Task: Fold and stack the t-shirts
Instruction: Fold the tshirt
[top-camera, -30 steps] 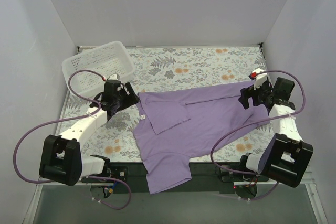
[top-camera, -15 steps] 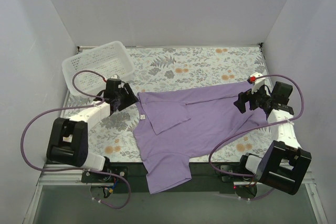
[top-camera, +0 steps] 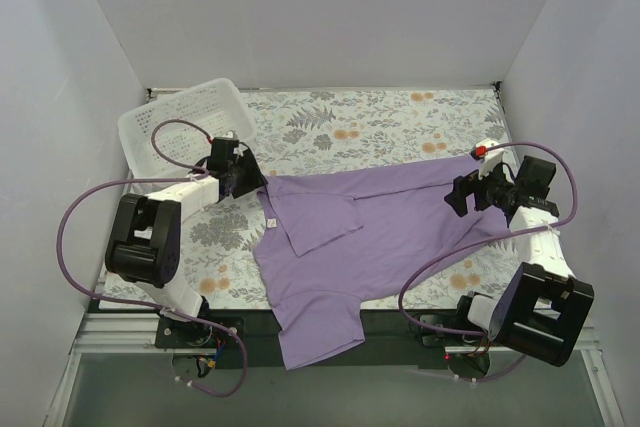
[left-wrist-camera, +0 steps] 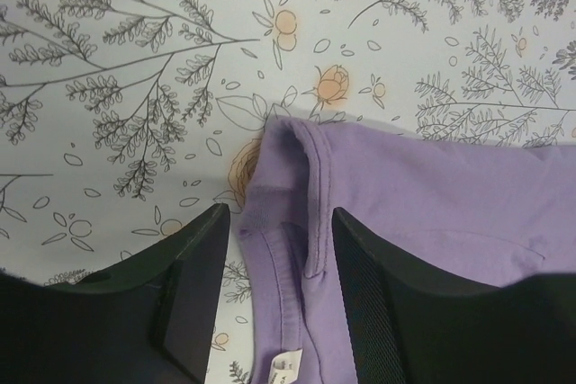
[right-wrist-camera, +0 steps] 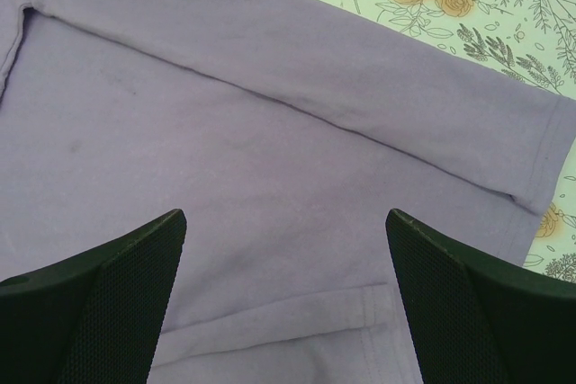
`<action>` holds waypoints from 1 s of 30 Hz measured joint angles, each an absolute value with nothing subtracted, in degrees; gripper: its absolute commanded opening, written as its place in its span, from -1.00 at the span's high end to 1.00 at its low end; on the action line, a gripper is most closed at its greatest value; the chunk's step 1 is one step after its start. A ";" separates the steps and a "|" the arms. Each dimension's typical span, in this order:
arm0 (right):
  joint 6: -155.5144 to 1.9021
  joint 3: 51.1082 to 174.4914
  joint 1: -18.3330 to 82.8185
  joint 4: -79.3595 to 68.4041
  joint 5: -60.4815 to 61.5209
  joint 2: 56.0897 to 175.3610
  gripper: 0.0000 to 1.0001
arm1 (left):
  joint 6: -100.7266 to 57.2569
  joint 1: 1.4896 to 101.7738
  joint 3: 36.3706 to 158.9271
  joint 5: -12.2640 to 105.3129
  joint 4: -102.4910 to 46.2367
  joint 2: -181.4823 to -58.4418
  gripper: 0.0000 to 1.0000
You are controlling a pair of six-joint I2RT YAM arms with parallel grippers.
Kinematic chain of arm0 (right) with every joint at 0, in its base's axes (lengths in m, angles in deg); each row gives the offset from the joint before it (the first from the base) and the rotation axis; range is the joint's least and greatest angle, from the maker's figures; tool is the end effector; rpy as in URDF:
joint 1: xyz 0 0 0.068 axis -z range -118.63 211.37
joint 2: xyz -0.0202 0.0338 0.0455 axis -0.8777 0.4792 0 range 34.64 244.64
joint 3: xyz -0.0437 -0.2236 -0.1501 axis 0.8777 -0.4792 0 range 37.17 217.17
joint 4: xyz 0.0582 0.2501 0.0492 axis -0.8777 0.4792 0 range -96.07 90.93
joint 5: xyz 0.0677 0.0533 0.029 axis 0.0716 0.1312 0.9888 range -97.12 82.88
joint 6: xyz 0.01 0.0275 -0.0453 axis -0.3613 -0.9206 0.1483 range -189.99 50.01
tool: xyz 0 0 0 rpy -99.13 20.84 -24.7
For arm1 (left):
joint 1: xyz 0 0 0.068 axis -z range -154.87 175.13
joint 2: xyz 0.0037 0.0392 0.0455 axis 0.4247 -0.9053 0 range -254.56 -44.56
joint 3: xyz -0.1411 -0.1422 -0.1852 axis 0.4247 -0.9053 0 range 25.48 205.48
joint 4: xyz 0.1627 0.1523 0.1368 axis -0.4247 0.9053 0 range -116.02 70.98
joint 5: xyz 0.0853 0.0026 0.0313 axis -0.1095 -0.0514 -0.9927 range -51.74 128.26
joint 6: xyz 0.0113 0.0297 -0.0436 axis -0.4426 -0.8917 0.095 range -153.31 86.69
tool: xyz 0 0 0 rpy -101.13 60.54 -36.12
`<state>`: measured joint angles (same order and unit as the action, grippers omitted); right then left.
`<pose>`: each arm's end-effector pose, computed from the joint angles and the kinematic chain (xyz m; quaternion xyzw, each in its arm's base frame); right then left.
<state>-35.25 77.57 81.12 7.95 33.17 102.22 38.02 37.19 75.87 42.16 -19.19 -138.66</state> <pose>0.2344 -0.0597 0.2325 -0.2526 0.8291 0.1013 0.4884 0.3194 -0.0707 0.1663 -0.4552 0.8234 -0.2483 0.2306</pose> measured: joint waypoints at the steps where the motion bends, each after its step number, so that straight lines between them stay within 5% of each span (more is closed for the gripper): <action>1: -35.27 77.57 81.12 7.95 33.17 102.37 -0.97 | 37.56 37.21 76.05 42.12 -19.19 -138.64 0.06; 30: -35.23 77.55 81.12 7.97 33.19 103.50 -0.97 | 28.55 43.35 84.50 33.16 -16.90 -145.61 0.54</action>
